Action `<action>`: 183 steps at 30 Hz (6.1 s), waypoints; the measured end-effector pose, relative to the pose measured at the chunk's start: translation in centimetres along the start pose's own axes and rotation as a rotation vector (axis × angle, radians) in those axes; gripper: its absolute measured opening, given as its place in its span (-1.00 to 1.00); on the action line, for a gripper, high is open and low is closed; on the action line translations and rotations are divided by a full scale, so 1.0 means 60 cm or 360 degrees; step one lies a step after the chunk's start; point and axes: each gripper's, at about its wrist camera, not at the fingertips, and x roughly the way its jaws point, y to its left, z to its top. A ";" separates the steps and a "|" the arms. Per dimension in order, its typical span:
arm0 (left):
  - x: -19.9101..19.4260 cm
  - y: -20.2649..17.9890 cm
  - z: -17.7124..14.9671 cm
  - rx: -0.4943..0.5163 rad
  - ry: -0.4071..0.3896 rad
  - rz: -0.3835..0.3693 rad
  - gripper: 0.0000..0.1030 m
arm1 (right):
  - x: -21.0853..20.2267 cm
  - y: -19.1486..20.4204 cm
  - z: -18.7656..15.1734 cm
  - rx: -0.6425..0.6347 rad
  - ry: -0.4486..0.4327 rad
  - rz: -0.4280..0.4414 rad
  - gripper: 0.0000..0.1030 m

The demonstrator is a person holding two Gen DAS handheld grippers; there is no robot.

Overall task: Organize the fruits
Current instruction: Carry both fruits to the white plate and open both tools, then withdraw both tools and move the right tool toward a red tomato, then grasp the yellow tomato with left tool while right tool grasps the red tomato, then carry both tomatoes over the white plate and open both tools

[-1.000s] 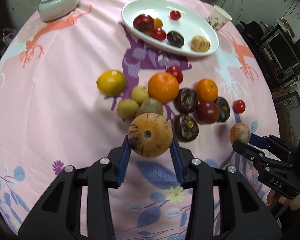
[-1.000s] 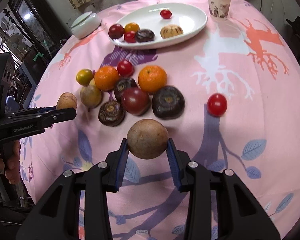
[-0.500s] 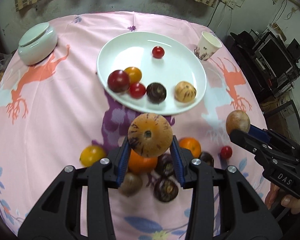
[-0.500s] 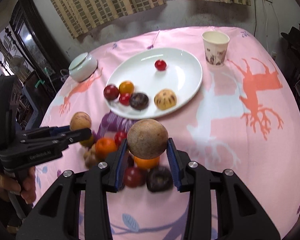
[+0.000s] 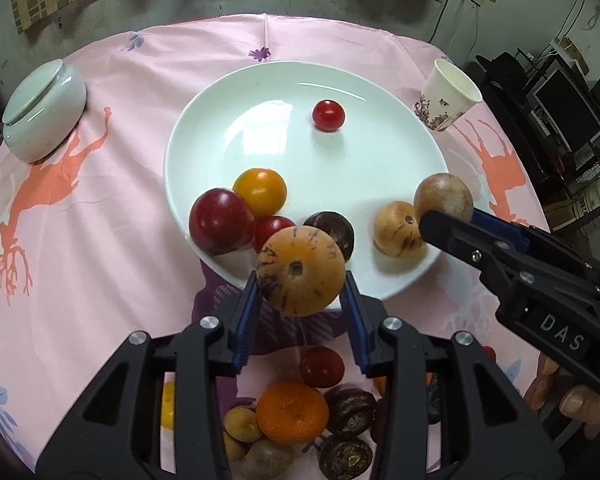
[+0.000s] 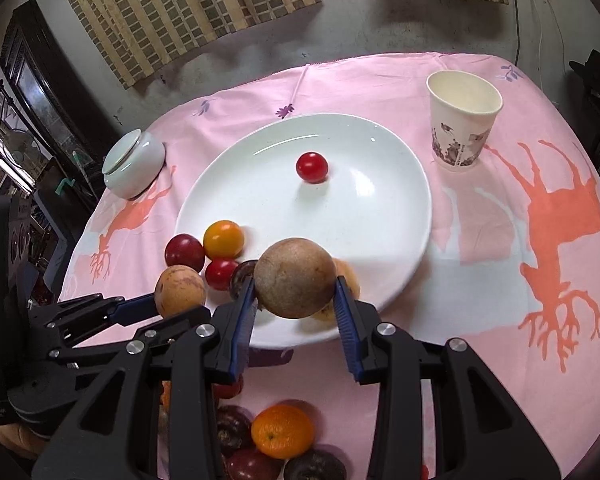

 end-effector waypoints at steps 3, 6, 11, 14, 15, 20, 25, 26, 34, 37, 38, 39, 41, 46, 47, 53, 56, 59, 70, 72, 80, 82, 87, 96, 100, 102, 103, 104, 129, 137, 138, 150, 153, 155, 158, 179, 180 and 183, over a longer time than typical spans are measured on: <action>0.013 0.001 0.003 -0.0012 0.0018 -0.0009 -0.22 | 0.016 -0.005 0.011 0.0020 0.0016 0.0004 -0.24; 0.022 0.000 0.004 -0.0021 0.0024 -0.0011 -0.22 | 0.030 -0.005 0.017 0.0026 0.0033 -0.0004 -0.24; 0.027 -0.004 0.008 -0.0076 0.0040 -0.0027 0.05 | 0.044 -0.012 0.023 0.0109 0.0060 0.0006 -0.10; 0.010 -0.006 0.008 -0.0104 -0.0011 -0.0043 0.27 | 0.030 -0.014 0.019 0.0128 0.0015 -0.0007 0.16; 0.003 -0.006 0.007 -0.0103 -0.0023 -0.0045 0.31 | 0.024 -0.013 0.016 0.0117 0.0016 -0.0002 0.16; -0.032 0.012 -0.007 -0.0133 -0.0068 -0.0021 0.46 | -0.013 -0.024 -0.009 0.0135 0.0000 0.0022 0.18; -0.056 0.041 -0.053 -0.0225 -0.0044 -0.0017 0.51 | -0.058 -0.052 -0.047 0.0209 -0.0020 0.0030 0.23; -0.059 0.046 -0.066 -0.0240 -0.0025 -0.0014 0.52 | -0.067 -0.057 -0.057 0.0224 -0.0018 0.0023 0.25; -0.076 0.074 -0.167 -0.0296 0.0085 0.0028 0.53 | -0.119 -0.077 -0.155 0.0220 0.0069 -0.0042 0.28; -0.082 0.084 -0.197 -0.0324 0.0115 0.0049 0.53 | -0.129 -0.081 -0.184 0.0236 0.0100 -0.0050 0.28; -0.084 0.086 -0.205 -0.0327 0.0124 0.0054 0.53 | -0.132 -0.082 -0.195 0.0243 0.0111 -0.0050 0.28; -0.085 0.087 -0.213 -0.0326 0.0133 0.0060 0.53 | -0.134 -0.083 -0.202 0.0252 0.0120 -0.0048 0.28; -0.089 0.088 -0.224 -0.0321 0.0146 0.0072 0.53 | -0.137 -0.083 -0.217 0.0270 0.0140 -0.0049 0.28; -0.091 0.080 -0.246 -0.0279 0.0172 0.0088 0.53 | -0.135 -0.072 -0.246 0.0275 0.0191 -0.0029 0.30; -0.091 0.078 -0.249 -0.0275 0.0175 0.0091 0.53 | -0.134 -0.069 -0.249 0.0274 0.0204 -0.0019 0.30; -0.090 0.062 -0.256 -0.0215 0.0150 0.0061 0.53 | -0.138 -0.061 -0.259 0.0265 0.0221 0.0009 0.31; -0.086 0.052 -0.254 -0.0182 0.0161 0.0045 0.51 | -0.139 -0.061 -0.260 0.0270 0.0222 0.0011 0.31; -0.082 0.053 -0.250 -0.0178 0.0180 0.0067 0.51 | -0.137 -0.066 -0.261 0.0275 0.0220 -0.0006 0.31; -0.077 0.130 -0.206 -0.0336 0.0095 0.0134 0.49 | -0.119 -0.083 -0.257 0.0301 0.0247 -0.0014 0.31; -0.067 0.135 -0.197 -0.0344 0.0098 0.0144 0.48 | -0.116 -0.080 -0.256 0.0290 0.0253 -0.0011 0.31; -0.015 0.139 -0.166 -0.0349 0.0149 0.0133 0.22 | -0.104 -0.077 -0.253 0.0288 0.0279 -0.0010 0.31; -0.005 0.139 -0.161 -0.0341 0.0159 0.0141 0.16 | -0.103 -0.078 -0.253 0.0289 0.0285 -0.0011 0.31; -0.005 0.118 -0.152 -0.0217 0.0135 0.0169 -0.26 | -0.105 -0.086 -0.252 0.0292 0.0274 -0.0039 0.31; -0.040 0.113 -0.180 -0.0281 0.0099 0.0103 -0.26 | -0.094 -0.100 -0.236 0.0211 0.0227 -0.0216 0.31; -0.043 0.114 -0.187 -0.0288 0.0087 0.0096 -0.26 | -0.076 -0.101 -0.228 0.0174 0.0226 -0.0251 0.18; -0.043 0.119 -0.186 -0.0306 0.0081 0.0103 -0.26 | -0.066 -0.100 -0.221 0.0158 0.0226 -0.0282 0.02; -0.045 0.125 -0.188 -0.0313 0.0082 0.0099 -0.26 | -0.060 -0.099 -0.219 0.0152 0.0234 -0.0289 -0.24; -0.044 0.126 -0.187 -0.0323 0.0084 0.0092 -0.26 | -0.056 -0.097 -0.217 0.0140 0.0227 -0.0314 -0.38; -0.017 0.142 -0.159 -0.0366 0.0077 0.0112 0.10 | -0.092 -0.074 -0.211 0.0135 0.0211 -0.0148 -0.47; 0.002 0.130 -0.138 -0.0319 0.0070 0.0117 -0.18 | -0.090 -0.076 -0.214 0.0143 0.0229 -0.0143 -0.47; 0.001 0.125 -0.138 -0.0289 0.0069 0.0141 -0.18 | -0.089 -0.076 -0.214 0.0145 0.0229 -0.0142 -0.47; -0.077 0.111 -0.125 -0.0272 -0.0053 0.0056 -0.18 | -0.104 -0.052 -0.168 0.0094 0.0128 -0.0064 -0.47; -0.097 0.096 -0.100 -0.0235 -0.0104 0.0016 -0.18 | -0.107 -0.033 -0.135 0.0036 0.0074 -0.0030 -0.46; -0.102 0.080 -0.080 -0.0187 -0.0127 0.0000 -0.18 | -0.104 -0.022 -0.110 -0.0002 0.0040 -0.0018 -0.46; -0.097 0.057 -0.047 -0.0137 -0.0146 -0.0022 -0.18 | -0.094 -0.005 -0.066 -0.0054 -0.0013 0.0001 -0.46; 0.038 0.005 0.095 -0.0152 -0.0049 -0.0070 -0.09 | 0.053 -0.028 0.041 0.0113 0.0052 -0.0051 -0.43; 0.035 0.003 0.094 -0.0142 -0.0062 -0.0063 0.01 | 0.051 -0.029 0.038 0.0115 0.0049 -0.0071 -0.43; 0.021 -0.003 0.088 -0.0124 -0.0093 -0.0026 0.27 | 0.046 -0.038 0.029 0.0156 0.0051 -0.0060 -0.43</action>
